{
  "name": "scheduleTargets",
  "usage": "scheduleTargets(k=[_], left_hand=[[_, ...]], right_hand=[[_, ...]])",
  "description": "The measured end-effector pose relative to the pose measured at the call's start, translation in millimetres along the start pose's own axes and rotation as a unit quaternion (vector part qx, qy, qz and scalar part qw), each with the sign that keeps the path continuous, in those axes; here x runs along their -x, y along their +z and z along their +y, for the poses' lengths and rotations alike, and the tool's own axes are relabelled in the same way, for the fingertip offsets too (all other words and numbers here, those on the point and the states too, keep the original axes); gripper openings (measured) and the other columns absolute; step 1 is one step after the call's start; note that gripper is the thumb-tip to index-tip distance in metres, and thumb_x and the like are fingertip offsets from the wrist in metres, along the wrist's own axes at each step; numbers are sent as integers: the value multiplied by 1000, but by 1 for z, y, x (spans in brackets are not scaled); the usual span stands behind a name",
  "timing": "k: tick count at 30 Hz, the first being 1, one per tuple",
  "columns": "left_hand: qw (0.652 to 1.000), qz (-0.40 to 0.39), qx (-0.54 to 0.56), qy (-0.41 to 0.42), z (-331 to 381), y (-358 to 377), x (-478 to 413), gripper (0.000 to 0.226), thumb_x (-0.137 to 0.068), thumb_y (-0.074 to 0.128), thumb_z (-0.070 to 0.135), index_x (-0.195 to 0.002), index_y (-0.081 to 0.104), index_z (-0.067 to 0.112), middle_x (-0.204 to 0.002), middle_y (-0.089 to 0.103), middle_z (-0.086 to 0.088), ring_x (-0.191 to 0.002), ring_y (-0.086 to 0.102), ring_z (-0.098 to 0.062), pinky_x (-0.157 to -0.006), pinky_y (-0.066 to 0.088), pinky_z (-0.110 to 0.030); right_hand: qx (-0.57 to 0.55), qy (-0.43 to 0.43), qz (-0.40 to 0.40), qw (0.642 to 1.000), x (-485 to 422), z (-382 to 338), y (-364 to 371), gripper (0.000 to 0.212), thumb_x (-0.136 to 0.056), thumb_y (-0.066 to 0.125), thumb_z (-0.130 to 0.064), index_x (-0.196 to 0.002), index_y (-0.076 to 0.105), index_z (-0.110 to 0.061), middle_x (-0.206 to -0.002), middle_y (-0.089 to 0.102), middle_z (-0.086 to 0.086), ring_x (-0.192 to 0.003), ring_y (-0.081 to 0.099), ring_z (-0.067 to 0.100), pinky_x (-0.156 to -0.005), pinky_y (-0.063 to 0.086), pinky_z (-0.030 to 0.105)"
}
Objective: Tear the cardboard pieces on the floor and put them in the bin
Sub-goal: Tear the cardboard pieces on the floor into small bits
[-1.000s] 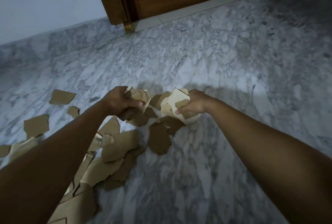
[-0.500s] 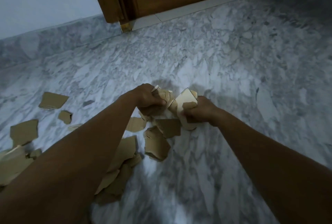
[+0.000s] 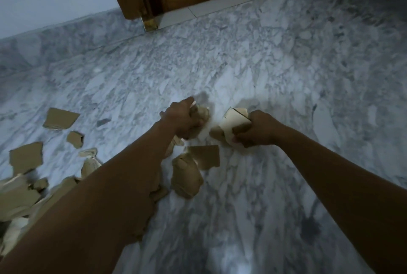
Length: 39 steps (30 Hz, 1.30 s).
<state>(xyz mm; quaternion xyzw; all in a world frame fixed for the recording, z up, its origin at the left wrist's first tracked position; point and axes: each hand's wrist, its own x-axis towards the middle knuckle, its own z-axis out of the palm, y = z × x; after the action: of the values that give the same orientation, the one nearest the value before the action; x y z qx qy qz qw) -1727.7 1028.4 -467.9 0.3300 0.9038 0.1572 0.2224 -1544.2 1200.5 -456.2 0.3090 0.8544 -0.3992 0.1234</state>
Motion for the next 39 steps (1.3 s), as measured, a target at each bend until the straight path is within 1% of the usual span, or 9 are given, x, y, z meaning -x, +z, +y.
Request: scheduleTargets(k=[6,11,14,20,23,26,29,36,39], left_hand=[[980,85,177,-30,-20,-52,17,65,-79,80,20,-127,37,17,-104,55,-5,-83,54,-17,-59,42,-20],[991,-98,-81,-37,-55,-82,42,45,-65,89,41,-100,70,22,-97,68,-1,-94,64,-22,-77,47,-30],[982,-150,-118,-11,-69,-67,60,48,-69,86,40,-112,71,24,-104,68,2,-96,62,-18,-80,48,-30],[981,-159,-112,15,-75,-39,60,32,-69,84,34,-97,70,29,-97,69,3,-91,64,-17,-80,54,-36],[984,-146,-99,25,-86,-26,62,36,-61,88,37,-91,70,30,-93,68,2,-90,67,-20,-82,56,-41],[989,-117,-88,21,-90,-22,71,54,-65,88,36,-113,66,25,-106,63,3,-103,63,-21,-88,52,-35],[990,-110,-82,10,-90,-18,76,75,-73,84,34,-138,49,21,-126,59,-5,-117,55,-25,-92,43,-30],[993,-92,-54,-42,-87,-16,86,62,-70,86,37,-119,54,16,-111,59,-6,-97,56,-21,-76,46,-32],[993,-87,-52,-54,-91,-22,90,47,-71,86,35,-108,66,13,-102,64,-7,-95,61,-22,-72,43,-29]], right_hand=[[49,-37,-138,988,1,-51,24,31,-72,88,-22,-90,63,-16,-82,65,-1,-62,60,2,-43,44,13],[139,-62,-131,980,-6,-62,59,55,-68,89,-35,-114,64,-18,-105,68,2,-86,65,17,-67,55,29],[113,-52,-116,985,-2,-60,69,53,-69,86,-33,-115,61,-20,-102,69,2,-83,69,17,-69,61,34],[-12,-45,-92,995,13,-45,55,60,-67,77,-35,-123,59,-30,-110,67,1,-89,67,13,-61,59,28],[3,-39,-19,999,17,-31,31,74,-67,83,-32,-135,55,-29,-120,65,-1,-101,64,17,-75,54,28],[63,-11,38,997,18,-23,20,56,-72,84,-31,-122,63,-20,-114,68,5,-98,62,23,-75,46,28],[119,25,15,992,23,-18,29,42,-77,78,-34,-109,62,-12,-109,66,13,-92,61,28,-68,44,28],[23,24,-91,995,36,-45,46,90,-39,85,-63,-114,63,-19,-109,67,2,-97,66,21,-89,58,41],[55,-2,-124,991,40,-71,69,80,-50,85,-63,-113,64,-18,-106,70,-1,-93,67,18,-87,58,36]])
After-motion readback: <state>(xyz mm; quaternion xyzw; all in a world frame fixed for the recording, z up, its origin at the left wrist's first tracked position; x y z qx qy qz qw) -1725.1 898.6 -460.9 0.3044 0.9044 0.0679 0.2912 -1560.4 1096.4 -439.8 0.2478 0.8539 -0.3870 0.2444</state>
